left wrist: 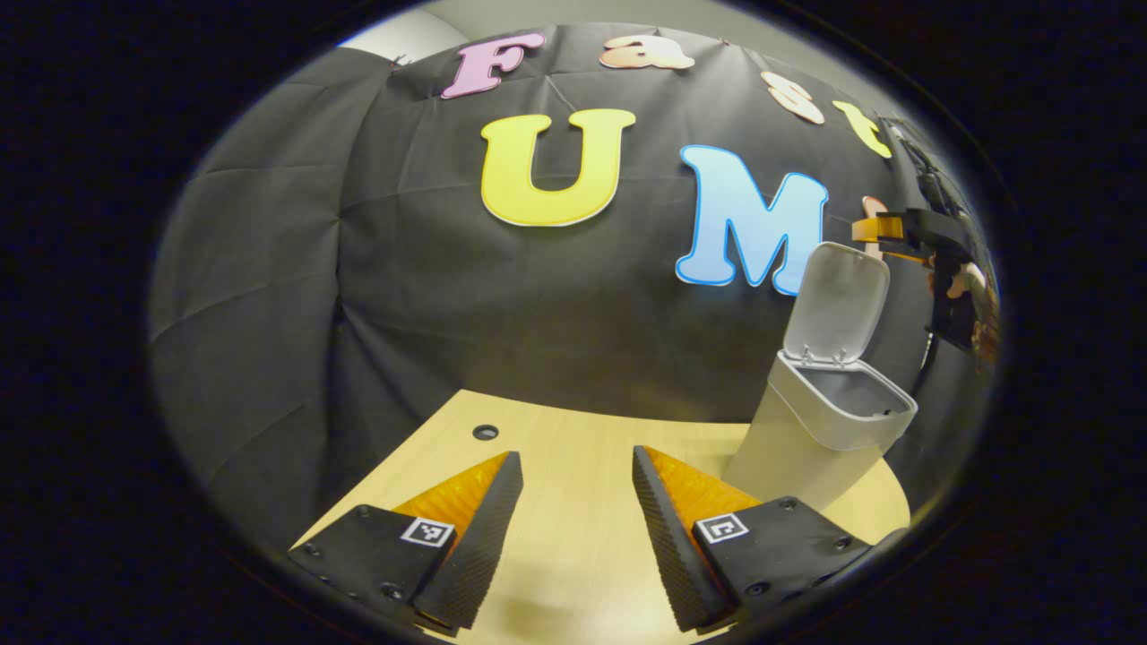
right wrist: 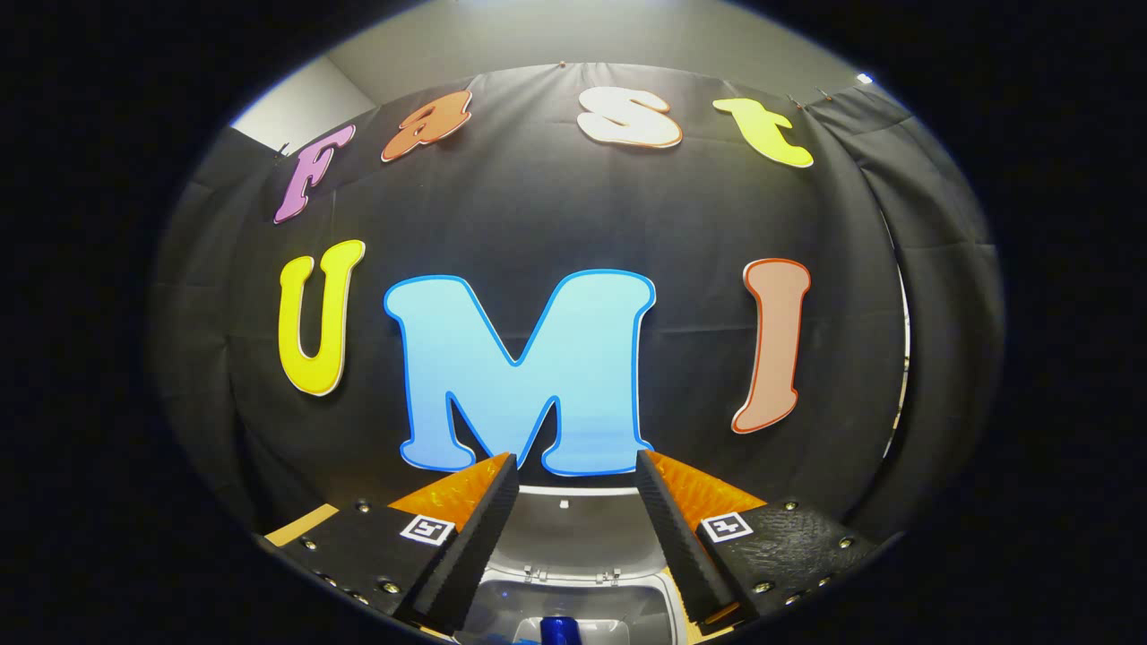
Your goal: Press the lid of the desktop garbage bin to open it, pick up the crumpled paper on the desktop and throw it into the bin, then pick up the pop can on the desktop and drop it into the bin, and finally close the garbage bin lid.
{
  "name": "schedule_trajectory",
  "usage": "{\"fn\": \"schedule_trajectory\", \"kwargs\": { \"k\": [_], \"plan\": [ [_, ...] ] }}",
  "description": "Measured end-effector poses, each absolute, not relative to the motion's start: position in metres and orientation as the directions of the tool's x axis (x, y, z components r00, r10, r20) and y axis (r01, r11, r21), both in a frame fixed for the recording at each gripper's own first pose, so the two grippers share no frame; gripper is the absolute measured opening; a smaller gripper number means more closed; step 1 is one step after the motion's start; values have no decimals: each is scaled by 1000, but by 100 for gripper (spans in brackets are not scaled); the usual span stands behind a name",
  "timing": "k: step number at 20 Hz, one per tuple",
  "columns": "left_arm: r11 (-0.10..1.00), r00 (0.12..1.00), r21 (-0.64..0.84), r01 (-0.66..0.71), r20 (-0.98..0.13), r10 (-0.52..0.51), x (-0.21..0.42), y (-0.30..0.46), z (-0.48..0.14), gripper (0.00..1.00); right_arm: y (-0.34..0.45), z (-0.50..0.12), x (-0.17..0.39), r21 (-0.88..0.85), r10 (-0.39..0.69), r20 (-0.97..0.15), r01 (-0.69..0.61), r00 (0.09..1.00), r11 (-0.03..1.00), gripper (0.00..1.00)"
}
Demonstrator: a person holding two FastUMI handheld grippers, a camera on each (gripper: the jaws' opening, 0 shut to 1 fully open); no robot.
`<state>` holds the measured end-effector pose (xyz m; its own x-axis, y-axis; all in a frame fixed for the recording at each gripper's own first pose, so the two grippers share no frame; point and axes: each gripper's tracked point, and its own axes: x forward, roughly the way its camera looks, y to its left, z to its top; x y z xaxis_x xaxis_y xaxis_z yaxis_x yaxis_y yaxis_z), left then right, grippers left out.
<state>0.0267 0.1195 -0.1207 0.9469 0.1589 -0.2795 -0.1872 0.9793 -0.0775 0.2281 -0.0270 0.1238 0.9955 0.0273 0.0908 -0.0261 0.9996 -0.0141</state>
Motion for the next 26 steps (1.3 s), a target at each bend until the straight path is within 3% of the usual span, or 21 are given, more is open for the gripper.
{"fn": "schedule_trajectory", "kwargs": {
  "k": [8, 9, 26],
  "plan": [
    [975, 940, -64, -212, -287, 185, 12, 135, -122, 84, -24, 108, 257, 6, 11, 31, -11, 999, 1000, 82],
    [975, 940, -63, -212, -286, 186, 12, 136, -122, 84, -25, 107, 256, -1, 8, 29, -8, 1000, 1000, 86],
    [998, 967, -14, -68, -248, 63, 14, 79, -109, 82, -19, 43, 163, 8, 73, -100, -73, 992, 997, 86]
  ]
}}
